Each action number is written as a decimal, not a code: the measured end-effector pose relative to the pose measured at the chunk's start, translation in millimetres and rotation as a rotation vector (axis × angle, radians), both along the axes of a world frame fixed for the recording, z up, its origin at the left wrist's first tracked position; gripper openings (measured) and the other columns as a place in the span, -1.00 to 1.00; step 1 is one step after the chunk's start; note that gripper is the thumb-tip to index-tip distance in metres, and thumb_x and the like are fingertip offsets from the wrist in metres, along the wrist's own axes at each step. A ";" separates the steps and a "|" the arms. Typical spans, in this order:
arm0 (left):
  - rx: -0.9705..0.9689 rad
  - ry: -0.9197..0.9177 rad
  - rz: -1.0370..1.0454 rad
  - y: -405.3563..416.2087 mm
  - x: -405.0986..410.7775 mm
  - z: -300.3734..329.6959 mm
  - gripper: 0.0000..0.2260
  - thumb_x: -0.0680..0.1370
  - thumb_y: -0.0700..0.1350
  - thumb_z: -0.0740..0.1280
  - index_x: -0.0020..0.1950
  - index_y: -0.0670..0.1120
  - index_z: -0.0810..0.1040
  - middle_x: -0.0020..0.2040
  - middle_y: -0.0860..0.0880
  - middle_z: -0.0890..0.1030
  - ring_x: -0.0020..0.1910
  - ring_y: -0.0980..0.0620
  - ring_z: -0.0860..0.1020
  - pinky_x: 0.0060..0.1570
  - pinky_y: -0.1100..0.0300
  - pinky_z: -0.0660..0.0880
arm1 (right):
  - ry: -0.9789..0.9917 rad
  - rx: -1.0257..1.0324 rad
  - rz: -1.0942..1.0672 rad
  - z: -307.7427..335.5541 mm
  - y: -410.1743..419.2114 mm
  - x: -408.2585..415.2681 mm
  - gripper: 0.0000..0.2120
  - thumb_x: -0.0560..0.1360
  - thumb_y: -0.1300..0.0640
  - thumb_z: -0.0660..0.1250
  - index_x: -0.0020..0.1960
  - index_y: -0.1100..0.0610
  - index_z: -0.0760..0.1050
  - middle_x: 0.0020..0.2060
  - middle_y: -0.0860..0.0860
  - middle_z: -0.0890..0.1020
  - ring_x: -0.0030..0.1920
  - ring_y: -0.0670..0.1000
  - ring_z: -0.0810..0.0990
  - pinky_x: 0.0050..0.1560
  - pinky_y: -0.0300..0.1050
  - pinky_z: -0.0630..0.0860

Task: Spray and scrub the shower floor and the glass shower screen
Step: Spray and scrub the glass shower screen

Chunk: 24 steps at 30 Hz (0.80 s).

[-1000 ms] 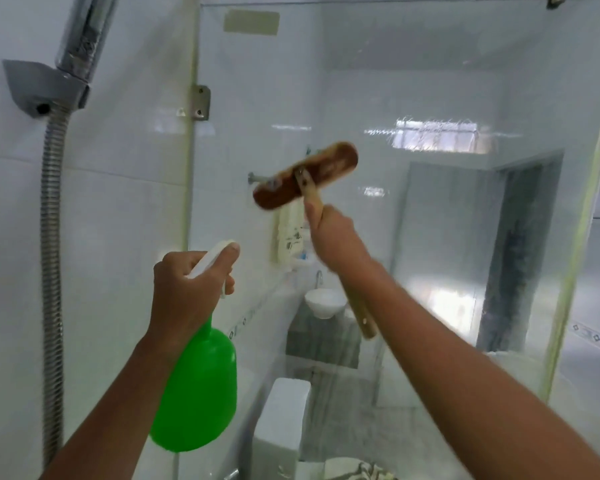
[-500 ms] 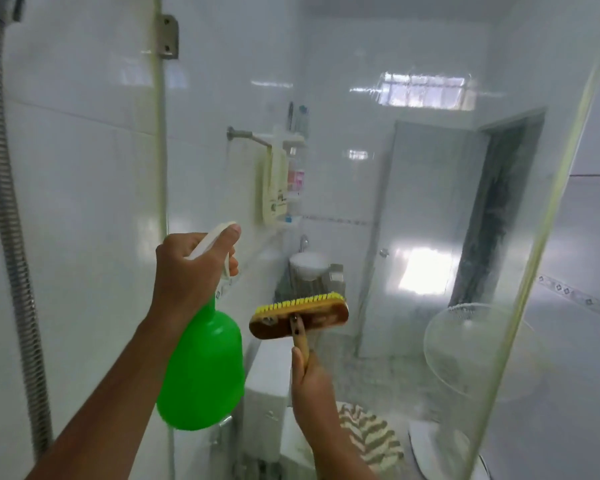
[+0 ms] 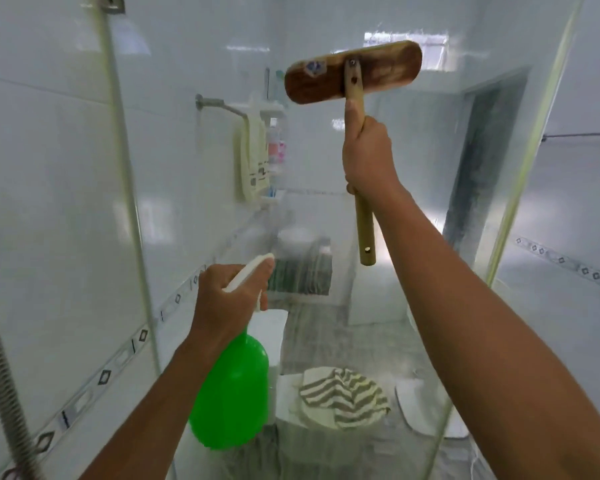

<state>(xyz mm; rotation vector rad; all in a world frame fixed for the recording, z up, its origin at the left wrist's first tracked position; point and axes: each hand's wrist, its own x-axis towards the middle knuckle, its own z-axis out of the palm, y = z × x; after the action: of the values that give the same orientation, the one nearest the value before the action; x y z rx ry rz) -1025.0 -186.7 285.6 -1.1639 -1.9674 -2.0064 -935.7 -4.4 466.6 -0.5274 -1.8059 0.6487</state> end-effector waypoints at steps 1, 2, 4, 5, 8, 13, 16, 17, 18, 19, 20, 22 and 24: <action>-0.002 -0.024 -0.002 3.5 3.4 -6.2 -0.47 0.58 0.18 0.46 -0.43 -0.17 0.63 -0.50 -0.17 0.60 -0.51 -0.14 0.62 -0.26 -0.05 0.66 | 0.004 0.006 -0.009 5.4 3.8 3.1 -0.57 0.64 -0.25 -0.03 -0.16 0.03 0.38 -0.33 -0.04 0.44 -0.39 -0.07 0.45 -0.46 -0.14 0.52; 0.000 -0.036 -0.002 6.5 6.8 -12.1 -0.46 0.57 0.18 0.46 -0.44 -0.21 0.61 -0.51 -0.22 0.57 -0.55 -0.10 0.58 -0.32 0.01 0.63 | 0.004 0.014 -0.015 9.0 7.7 5.5 -0.56 0.64 -0.25 -0.03 -0.12 0.05 0.39 -0.32 -0.03 0.45 -0.38 -0.07 0.45 -0.46 -0.15 0.52; 0.014 -0.010 -0.011 11.4 11.8 -22.9 -0.46 0.55 0.21 0.44 -0.41 -0.22 0.61 -0.48 -0.23 0.57 -0.56 -0.02 0.54 -0.41 0.07 0.57 | -0.006 0.024 -0.024 12.2 13.6 7.7 -0.54 0.63 -0.27 -0.03 -0.07 0.08 0.40 -0.31 -0.03 0.45 -0.38 -0.07 0.45 -0.45 -0.15 0.53; 0.016 0.016 -0.014 13.8 12.5 -28.2 -0.48 0.54 0.24 0.44 -0.39 -0.17 0.62 -0.47 -0.18 0.60 -0.54 0.00 0.56 -0.40 0.09 0.57 | -0.003 0.023 -0.024 11.8 15.1 8.0 -0.54 0.63 -0.28 -0.03 -0.08 0.07 0.39 -0.32 -0.03 0.45 -0.38 -0.07 0.44 -0.44 -0.15 0.53; 0.021 0.062 -0.026 20.3 11.4 -40.7 -0.55 0.52 0.30 0.41 -0.36 -0.03 0.67 -0.43 -0.04 0.66 -0.48 0.03 0.60 -0.37 0.15 0.55 | 0.025 0.017 -0.001 2.6 11.2 7.5 -0.57 0.64 -0.25 -0.01 -0.19 0.03 0.35 -0.37 -0.04 0.41 -0.42 -0.09 0.40 -0.44 -0.15 0.53; 0.046 -0.018 -0.007 26.9 13.2 -66.8 -0.47 0.50 0.28 0.41 -0.43 -0.14 0.62 -0.53 -0.12 0.57 -0.58 0.02 0.55 -0.49 0.12 0.53 | 0.019 -0.023 0.040 -94.6 7.0 4.0 -0.59 0.66 -0.20 0.00 -0.18 0.01 0.39 -0.36 -0.09 0.44 -0.38 -0.15 0.43 -0.35 -0.25 0.42; 0.034 0.012 0.060 23.4 11.9 -85.8 -0.53 0.51 0.28 0.36 -0.38 -0.06 0.66 -0.47 0.00 0.64 -0.51 0.07 0.60 -0.42 0.23 0.53 | -0.054 -0.123 0.107 -220.2 0.2 7.8 -0.57 0.65 -0.20 0.02 0.08 0.08 0.52 -0.27 -0.10 0.55 -0.27 -0.21 0.55 -0.29 -0.36 0.43; 0.026 0.018 0.067 22.6 12.8 -89.5 -0.55 0.52 0.28 0.35 -0.37 -0.04 0.67 -0.44 0.06 0.65 -0.48 0.09 0.61 -0.43 0.30 0.50 | -0.086 -0.175 0.123 -264.5 -5.8 10.7 -0.53 0.64 -0.23 0.02 0.16 0.08 0.52 -0.22 -0.08 0.59 -0.24 -0.21 0.58 -0.26 -0.31 0.46; 0.012 0.029 0.067 22.3 14.4 -92.9 -0.57 0.53 0.26 0.36 -0.36 -0.03 0.67 -0.42 0.10 0.66 -0.47 0.12 0.60 -0.44 0.37 0.44 | -0.133 -0.221 0.113 -307.7 -10.8 13.5 -0.46 0.61 -0.29 0.01 0.21 0.08 0.52 -0.18 -0.06 0.62 -0.21 -0.17 0.59 -0.23 -0.23 0.49; -0.005 0.044 0.064 22.4 16.0 -96.0 -0.60 0.56 0.22 0.39 -0.35 -0.01 0.66 -0.44 0.14 0.64 -0.47 0.15 0.58 -0.46 0.42 0.38 | -0.189 -0.254 0.088 -345.8 -17.6 18.1 -0.37 0.57 -0.36 -0.03 0.21 0.10 0.53 -0.18 -0.05 0.63 -0.20 -0.11 0.60 -0.22 -0.16 0.48; -0.022 0.059 0.060 22.7 17.4 -98.4 -0.62 0.58 0.16 0.42 -0.35 -0.02 0.65 -0.47 0.14 0.60 -0.49 0.18 0.55 -0.47 0.45 0.34 | -0.248 -0.281 0.058 -377.8 -22.4 22.9 -0.30 0.53 -0.43 -0.07 0.16 0.10 0.53 -0.20 -0.03 0.64 -0.21 -0.07 0.61 -0.23 -0.09 0.49; -0.046 0.073 0.068 22.1 19.0 -105.7 -0.60 0.59 0.15 0.42 -0.32 -0.08 0.66 -0.49 0.10 0.56 -0.50 0.20 0.51 -0.48 0.45 0.31 | -0.308 -0.341 0.043 -423.3 -32.2 32.6 -0.24 0.47 -0.51 -0.13 0.08 0.06 0.53 -0.21 -0.01 0.64 -0.23 -0.14 0.59 -0.21 -0.03 0.52; -0.043 0.052 0.065 17.9 19.1 -113.1 -0.54 0.54 0.24 0.35 -0.30 -0.11 0.69 -0.48 0.03 0.57 -0.52 0.17 0.48 -0.49 0.41 0.31 | -0.289 -0.377 0.029 -436.3 -35.4 36.5 -0.29 0.50 -0.47 -0.11 0.07 0.06 0.53 -0.23 -0.01 0.63 -0.25 -0.23 0.57 -0.24 -0.11 0.49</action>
<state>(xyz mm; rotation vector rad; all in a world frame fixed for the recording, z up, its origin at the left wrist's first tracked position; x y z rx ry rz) -1005.9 -168.8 172.5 -1.1330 -2.0063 -1.8921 -899.2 -39.8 30.3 -0.8854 -1.9701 0.9825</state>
